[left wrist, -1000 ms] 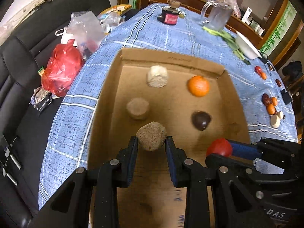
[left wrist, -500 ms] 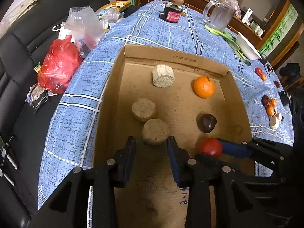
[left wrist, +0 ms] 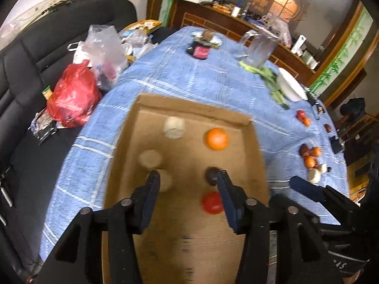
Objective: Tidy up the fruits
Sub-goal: 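Lower both items into the box and open both tools, then withdraw both tools from the box back over the table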
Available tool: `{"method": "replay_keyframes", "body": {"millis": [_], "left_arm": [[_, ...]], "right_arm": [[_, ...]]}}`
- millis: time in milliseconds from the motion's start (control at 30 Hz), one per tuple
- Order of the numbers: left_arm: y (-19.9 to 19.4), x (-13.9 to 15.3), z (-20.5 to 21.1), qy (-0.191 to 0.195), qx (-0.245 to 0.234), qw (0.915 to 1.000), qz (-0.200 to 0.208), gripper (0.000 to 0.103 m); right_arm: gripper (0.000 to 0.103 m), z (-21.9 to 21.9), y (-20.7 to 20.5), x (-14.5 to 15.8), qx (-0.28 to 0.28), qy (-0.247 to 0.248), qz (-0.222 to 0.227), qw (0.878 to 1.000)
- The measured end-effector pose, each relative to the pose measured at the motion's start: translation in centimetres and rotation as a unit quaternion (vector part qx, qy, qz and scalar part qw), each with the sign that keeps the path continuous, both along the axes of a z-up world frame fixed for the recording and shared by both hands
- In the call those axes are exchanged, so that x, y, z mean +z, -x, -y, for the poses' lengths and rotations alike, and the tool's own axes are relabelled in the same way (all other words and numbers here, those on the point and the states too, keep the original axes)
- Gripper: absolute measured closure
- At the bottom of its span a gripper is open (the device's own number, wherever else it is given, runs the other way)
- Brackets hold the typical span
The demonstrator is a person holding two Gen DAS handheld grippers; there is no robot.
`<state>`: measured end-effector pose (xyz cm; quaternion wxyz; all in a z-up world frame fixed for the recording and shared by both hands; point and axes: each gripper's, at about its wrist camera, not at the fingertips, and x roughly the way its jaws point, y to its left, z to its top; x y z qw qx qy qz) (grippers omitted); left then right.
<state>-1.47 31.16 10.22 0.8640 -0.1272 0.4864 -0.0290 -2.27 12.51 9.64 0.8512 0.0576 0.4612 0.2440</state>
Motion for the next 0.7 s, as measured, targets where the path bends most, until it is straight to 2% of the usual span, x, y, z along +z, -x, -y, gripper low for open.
{"method": "replay_keyframes", "body": {"millis": [133, 300, 533, 700], "left_arm": [[-0.3, 0.7, 3.7, 0.000, -0.031, 0.9995, 0.007, 0.053], [-0.7, 0.7, 9.3, -0.001, -0.072, 0.9974, 0.004, 0.053], [-0.9, -0.6, 15.4, 0.003, -0.107, 0.9942, -0.015, 0.053], [-1.2, -1.8, 19.4, 0.005, -0.125, 0.9917, -0.028, 0.053]], "right_arm": [[0.025, 4.9, 0.9, 0.7, -0.058, -0.005, 0.020, 0.998], [0.022, 12.3, 1.0, -0.9, -0.131, -0.027, -0.028, 0.991], [0.022, 22.5, 2.4, -2.6, -0.218, -0.043, -0.053, 0.974], [0.022, 28.9, 2.6, -3.7, -0.267, -0.029, -0.072, 0.961]]}}
